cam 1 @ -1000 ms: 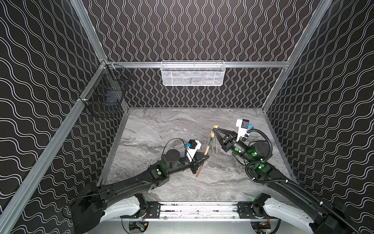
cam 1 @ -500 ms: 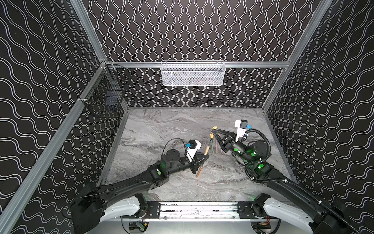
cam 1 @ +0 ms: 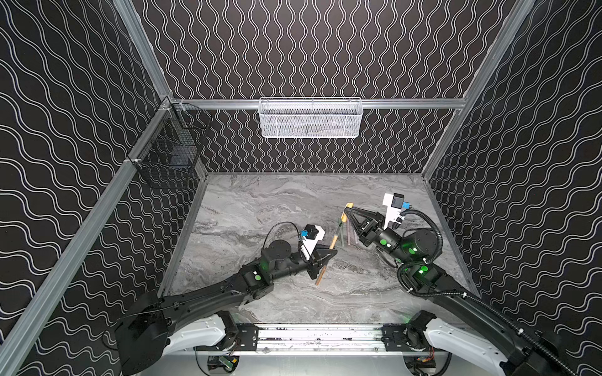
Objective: Insert the pens into the pen caps
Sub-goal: 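Press the tan cap down onto the pen nib with the right gripper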
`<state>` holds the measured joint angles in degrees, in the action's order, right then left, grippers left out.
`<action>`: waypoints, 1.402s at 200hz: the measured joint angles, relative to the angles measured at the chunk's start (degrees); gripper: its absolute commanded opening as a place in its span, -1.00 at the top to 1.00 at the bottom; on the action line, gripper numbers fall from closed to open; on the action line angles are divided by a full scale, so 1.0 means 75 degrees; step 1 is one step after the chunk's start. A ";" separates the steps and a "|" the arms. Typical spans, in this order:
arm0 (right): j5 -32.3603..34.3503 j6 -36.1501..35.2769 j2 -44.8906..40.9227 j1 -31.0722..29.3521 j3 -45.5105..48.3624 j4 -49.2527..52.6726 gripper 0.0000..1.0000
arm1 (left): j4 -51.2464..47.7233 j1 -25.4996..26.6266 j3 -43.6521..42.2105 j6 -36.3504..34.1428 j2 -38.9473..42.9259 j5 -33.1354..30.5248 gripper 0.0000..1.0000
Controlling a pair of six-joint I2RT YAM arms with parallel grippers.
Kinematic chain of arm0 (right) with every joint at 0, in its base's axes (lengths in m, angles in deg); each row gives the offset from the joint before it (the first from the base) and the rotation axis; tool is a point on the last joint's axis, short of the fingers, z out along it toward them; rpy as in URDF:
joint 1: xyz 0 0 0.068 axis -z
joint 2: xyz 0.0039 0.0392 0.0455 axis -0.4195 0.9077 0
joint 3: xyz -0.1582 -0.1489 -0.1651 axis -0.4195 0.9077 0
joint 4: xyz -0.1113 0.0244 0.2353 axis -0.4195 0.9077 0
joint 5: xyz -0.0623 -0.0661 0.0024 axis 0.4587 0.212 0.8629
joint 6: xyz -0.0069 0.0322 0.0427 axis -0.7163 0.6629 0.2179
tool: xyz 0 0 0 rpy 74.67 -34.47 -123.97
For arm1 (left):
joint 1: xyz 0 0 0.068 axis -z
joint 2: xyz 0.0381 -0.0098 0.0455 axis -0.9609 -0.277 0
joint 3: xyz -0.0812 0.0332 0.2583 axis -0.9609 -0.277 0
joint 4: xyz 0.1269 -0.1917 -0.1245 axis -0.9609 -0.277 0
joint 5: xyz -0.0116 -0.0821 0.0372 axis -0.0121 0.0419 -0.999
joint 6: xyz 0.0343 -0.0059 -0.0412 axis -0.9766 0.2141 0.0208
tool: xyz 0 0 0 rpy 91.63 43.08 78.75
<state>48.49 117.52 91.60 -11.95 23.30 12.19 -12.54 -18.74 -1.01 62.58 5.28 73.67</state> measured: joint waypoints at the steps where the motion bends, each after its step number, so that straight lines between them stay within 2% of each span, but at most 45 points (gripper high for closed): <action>1: 0.0000 0.0000 0.0000 0.0000 0.0003 0.0000 0.93 | 0.0000 0.0000 0.0000 0.0000 0.0003 0.0000 1.00; 158: -0.0265 0.0201 0.0230 -0.0015 0.0221 -0.0175 0.92 | -0.0181 0.0000 0.0195 0.0000 -0.0006 -0.0163 1.00; 223: -0.0326 -0.0032 0.0096 -0.0073 0.0341 -0.0323 0.90 | -0.0131 0.0000 0.0545 0.0242 -0.0134 -0.0117 1.00; 258: -0.0326 -0.0213 0.0038 -0.0105 0.0335 -0.0291 0.75 | -0.0134 0.0000 0.0682 0.0370 -0.0143 -0.0082 1.00; 280: -0.0300 -0.0370 0.0000 -0.0108 0.0239 -0.0064 0.35 | -0.0146 0.0003 0.0752 0.0265 -0.0189 -0.0172 1.00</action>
<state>46.24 114.74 91.60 -12.76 25.10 11.71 -13.63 -18.72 4.63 64.57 3.86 72.38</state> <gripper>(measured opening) 0.189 0.111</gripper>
